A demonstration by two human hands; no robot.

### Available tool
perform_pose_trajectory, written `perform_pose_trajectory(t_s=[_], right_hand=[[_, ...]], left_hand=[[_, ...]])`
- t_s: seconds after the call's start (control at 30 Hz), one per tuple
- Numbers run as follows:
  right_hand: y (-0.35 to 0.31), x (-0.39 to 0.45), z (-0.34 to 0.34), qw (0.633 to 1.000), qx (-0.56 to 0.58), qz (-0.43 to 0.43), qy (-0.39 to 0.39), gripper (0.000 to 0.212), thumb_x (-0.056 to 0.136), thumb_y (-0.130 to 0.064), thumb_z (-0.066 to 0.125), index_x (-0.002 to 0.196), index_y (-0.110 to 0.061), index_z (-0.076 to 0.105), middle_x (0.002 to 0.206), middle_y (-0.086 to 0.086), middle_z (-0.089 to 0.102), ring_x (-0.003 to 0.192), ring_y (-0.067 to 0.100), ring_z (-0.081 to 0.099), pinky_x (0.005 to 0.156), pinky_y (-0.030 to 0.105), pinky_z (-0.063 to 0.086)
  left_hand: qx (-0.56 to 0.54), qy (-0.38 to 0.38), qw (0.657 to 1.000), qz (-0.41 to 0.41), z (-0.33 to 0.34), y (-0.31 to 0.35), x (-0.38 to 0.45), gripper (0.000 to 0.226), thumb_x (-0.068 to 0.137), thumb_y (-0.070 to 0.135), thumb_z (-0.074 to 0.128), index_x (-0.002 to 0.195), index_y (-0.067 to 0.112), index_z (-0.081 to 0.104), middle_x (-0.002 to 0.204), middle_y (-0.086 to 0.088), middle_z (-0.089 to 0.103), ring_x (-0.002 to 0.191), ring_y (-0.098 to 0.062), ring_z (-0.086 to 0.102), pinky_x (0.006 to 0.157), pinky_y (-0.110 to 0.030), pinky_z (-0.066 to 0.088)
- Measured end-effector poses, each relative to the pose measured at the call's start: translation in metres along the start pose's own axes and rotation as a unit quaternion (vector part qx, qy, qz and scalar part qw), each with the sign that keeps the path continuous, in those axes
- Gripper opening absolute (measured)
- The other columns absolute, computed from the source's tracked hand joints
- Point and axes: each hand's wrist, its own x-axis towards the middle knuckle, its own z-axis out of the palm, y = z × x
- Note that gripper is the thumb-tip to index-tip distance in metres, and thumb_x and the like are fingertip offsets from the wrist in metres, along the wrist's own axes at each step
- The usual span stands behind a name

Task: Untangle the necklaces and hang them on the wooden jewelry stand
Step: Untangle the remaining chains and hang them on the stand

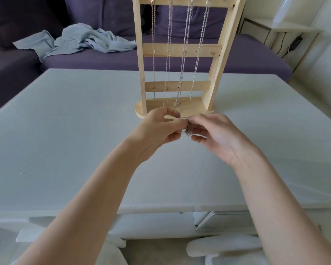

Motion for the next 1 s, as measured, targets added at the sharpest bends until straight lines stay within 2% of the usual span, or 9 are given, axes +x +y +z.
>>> perform_pose_trajectory(t_s=[0.07, 0.13, 0.23, 0.4, 0.57, 0.63, 0.73, 0.83, 1.0], right_hand=[[0.0025, 0.001, 0.0019, 1.0, -0.031, 0.0, 0.003, 0.016, 0.087, -0.005, 0.057, 0.072, -0.001, 0.061, 0.061, 0.006, 0.055, 0.056, 0.013, 0.05, 0.059, 0.022, 0.042], [0.0052, 0.0014, 0.002, 0.997, -0.075, -0.003, 0.004, 0.012, 0.087, -0.006, 0.056, 0.079, 0.001, 0.062, 0.064, 0.007, 0.051, 0.057, 0.013, 0.047, 0.055, 0.019, 0.042], [0.0062, 0.0012, 0.0005, 0.992, -0.124, -0.01, -0.004, 0.016, 0.087, -0.007, 0.058, 0.076, 0.002, 0.064, 0.066, 0.007, 0.053, 0.056, 0.011, 0.047, 0.054, 0.017, 0.043], [0.0022, -0.0012, -0.0015, 0.997, -0.066, 0.024, -0.038, 0.016, 0.087, -0.002, 0.059, 0.071, -0.001, 0.063, 0.061, 0.006, 0.059, 0.05, 0.009, 0.049, 0.05, 0.017, 0.044], [0.0023, -0.0023, 0.0001, 0.993, -0.094, 0.05, -0.057, 0.022, 0.086, -0.001, 0.054, 0.065, -0.005, 0.059, 0.059, 0.004, 0.053, 0.048, 0.011, 0.045, 0.049, 0.019, 0.04], [0.0012, -0.0022, -0.0009, 0.995, -0.077, 0.043, -0.054, 0.026, 0.086, -0.002, 0.052, 0.061, -0.006, 0.059, 0.059, 0.005, 0.054, 0.049, 0.012, 0.045, 0.05, 0.021, 0.039], [0.0003, -0.0021, -0.0035, 0.996, -0.058, 0.027, -0.055, 0.029, 0.087, -0.002, 0.051, 0.059, -0.006, 0.058, 0.06, 0.007, 0.053, 0.049, 0.013, 0.044, 0.052, 0.022, 0.039], [-0.0005, -0.0018, -0.0046, 0.997, -0.058, 0.02, -0.05, 0.031, 0.087, -0.002, 0.052, 0.057, -0.006, 0.057, 0.054, 0.003, 0.055, 0.049, 0.012, 0.045, 0.052, 0.022, 0.039], [0.0005, -0.0012, -0.0056, 0.997, -0.065, 0.015, -0.041, 0.031, 0.087, -0.001, 0.053, 0.057, -0.006, 0.058, 0.053, 0.003, 0.058, 0.05, 0.013, 0.045, 0.051, 0.021, 0.038]], left_hand=[[0.068, -0.006, 0.998, -0.016, 0.002, -0.0012, 0.0004, 0.012, 0.087, 0.004, 0.061, 0.09, 0.011, 0.052, 0.075, -0.006, 0.057, 0.061, -0.01, 0.052, 0.065, -0.018, 0.053], [0.143, -0.003, 0.989, -0.024, 0.0025, -0.0029, 0.0015, 0.011, 0.087, 0.007, 0.062, 0.088, 0.014, 0.053, 0.087, -0.01, 0.062, 0.065, -0.012, 0.055, 0.077, -0.026, 0.055], [0.251, 0.013, 0.968, 0.007, 0.0024, -0.0048, 0.0023, 0.011, 0.084, 0.009, 0.063, 0.08, 0.018, 0.058, 0.079, -0.003, 0.064, 0.067, -0.013, 0.057, 0.088, -0.04, 0.051], [0.25, 0.057, 0.965, 0.058, -0.0037, -0.0051, 0.0018, 0.016, 0.082, 0.007, 0.063, 0.073, 0.021, 0.063, 0.07, 0.003, 0.064, 0.066, -0.013, 0.058, 0.082, -0.04, 0.053], [0.302, 0.05, 0.946, 0.106, -0.0036, -0.0062, 0.0028, 0.021, 0.084, 0.005, 0.061, 0.071, 0.023, 0.06, 0.069, 0.011, 0.061, 0.058, -0.006, 0.058, 0.06, -0.018, 0.05], [0.245, 0.039, 0.965, 0.086, -0.0024, -0.0052, 0.0023, 0.018, 0.087, 0.005, 0.058, 0.075, 0.018, 0.062, 0.072, 0.006, 0.062, 0.061, -0.004, 0.06, 0.063, -0.018, 0.055], [0.1, 0.009, 0.995, 0.022, -0.0015, -0.0029, -0.0007, 0.013, 0.091, 0.005, 0.055, 0.082, 0.012, 0.062, 0.077, 0.0, 0.066, 0.067, -0.005, 0.065, 0.062, -0.015, 0.052], [0.033, -0.016, 0.999, -0.023, -0.0029, -0.0041, -0.0019, 0.011, 0.093, 0.011, 0.054, 0.085, 0.012, 0.062, 0.079, 0.002, 0.067, 0.072, -0.007, 0.066, 0.063, -0.017, 0.051], [-0.095, -0.033, 0.99, -0.096, -0.0062, -0.0018, -0.0001, 0.009, 0.09, 0.012, 0.059, 0.092, 0.004, 0.065, 0.081, -0.007, 0.066, 0.064, -0.013, 0.063, 0.062, -0.019, 0.054]])
